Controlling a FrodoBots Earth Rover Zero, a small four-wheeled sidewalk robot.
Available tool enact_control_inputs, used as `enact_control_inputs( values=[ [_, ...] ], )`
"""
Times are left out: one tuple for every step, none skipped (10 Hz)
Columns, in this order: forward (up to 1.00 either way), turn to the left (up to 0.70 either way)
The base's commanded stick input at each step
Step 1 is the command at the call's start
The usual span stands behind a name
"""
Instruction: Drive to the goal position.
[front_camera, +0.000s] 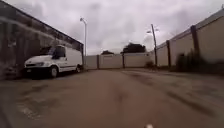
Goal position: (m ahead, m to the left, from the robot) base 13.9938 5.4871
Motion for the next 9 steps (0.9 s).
enact_control_inputs(
  values=[
    [0.70,0.00],
    [0.70,0.00],
    [0.70,0.00],
    [0.70,0.00],
    [0.70,0.00],
    [0.70,0.00],
    [0.70,0.00],
    [0.70,0.00],
    [0.70,0.00]
  ],
)
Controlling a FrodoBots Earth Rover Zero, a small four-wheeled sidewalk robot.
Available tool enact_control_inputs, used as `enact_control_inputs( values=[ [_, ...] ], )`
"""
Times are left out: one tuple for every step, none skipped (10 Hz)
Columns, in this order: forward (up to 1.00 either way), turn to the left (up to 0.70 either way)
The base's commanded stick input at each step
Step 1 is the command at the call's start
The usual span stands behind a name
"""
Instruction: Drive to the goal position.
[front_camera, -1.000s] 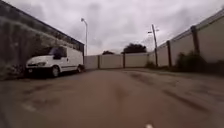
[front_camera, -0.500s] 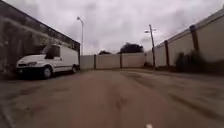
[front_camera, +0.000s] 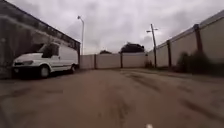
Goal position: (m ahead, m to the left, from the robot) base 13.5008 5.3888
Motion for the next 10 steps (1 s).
enact_control_inputs(
  values=[
    [0.70,0.00],
    [0.70,0.00],
    [0.70,0.00],
    [0.70,0.00],
    [0.70,0.00],
    [0.70,0.00],
    [0.70,0.00],
    [0.70,0.00],
    [0.70,0.00],
    [0.70,0.00]
  ],
)
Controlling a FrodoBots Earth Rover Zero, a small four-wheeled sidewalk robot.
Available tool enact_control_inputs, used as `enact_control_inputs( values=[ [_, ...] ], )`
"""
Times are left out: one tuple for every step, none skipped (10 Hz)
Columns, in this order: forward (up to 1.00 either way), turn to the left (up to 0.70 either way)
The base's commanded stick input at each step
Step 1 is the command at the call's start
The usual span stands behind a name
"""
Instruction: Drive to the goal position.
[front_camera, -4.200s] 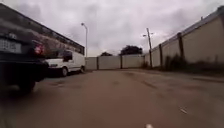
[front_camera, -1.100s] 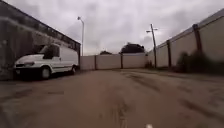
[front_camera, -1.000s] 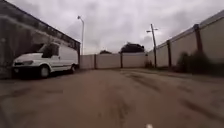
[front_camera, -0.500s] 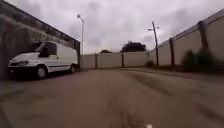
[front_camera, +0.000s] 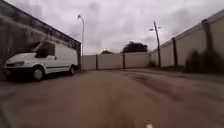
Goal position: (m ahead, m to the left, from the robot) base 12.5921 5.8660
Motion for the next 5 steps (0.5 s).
enact_control_inputs(
  values=[
    [0.70,0.00],
    [0.70,0.00],
    [0.70,0.00],
    [0.70,0.00],
    [0.70,0.00]
  ],
)
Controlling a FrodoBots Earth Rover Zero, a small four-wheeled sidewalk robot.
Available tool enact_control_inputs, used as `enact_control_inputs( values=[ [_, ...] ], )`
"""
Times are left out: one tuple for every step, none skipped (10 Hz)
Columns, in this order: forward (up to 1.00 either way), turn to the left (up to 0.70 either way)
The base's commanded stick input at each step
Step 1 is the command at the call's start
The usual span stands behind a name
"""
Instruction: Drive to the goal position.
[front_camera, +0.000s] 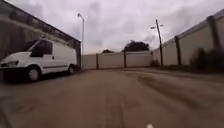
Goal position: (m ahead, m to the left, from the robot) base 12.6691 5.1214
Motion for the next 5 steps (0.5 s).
enact_control_inputs(
  values=[
    [0.70,0.00],
    [0.70,0.00],
    [0.70,0.00],
    [0.70,-0.35],
    [0.70,-0.35]
  ],
)
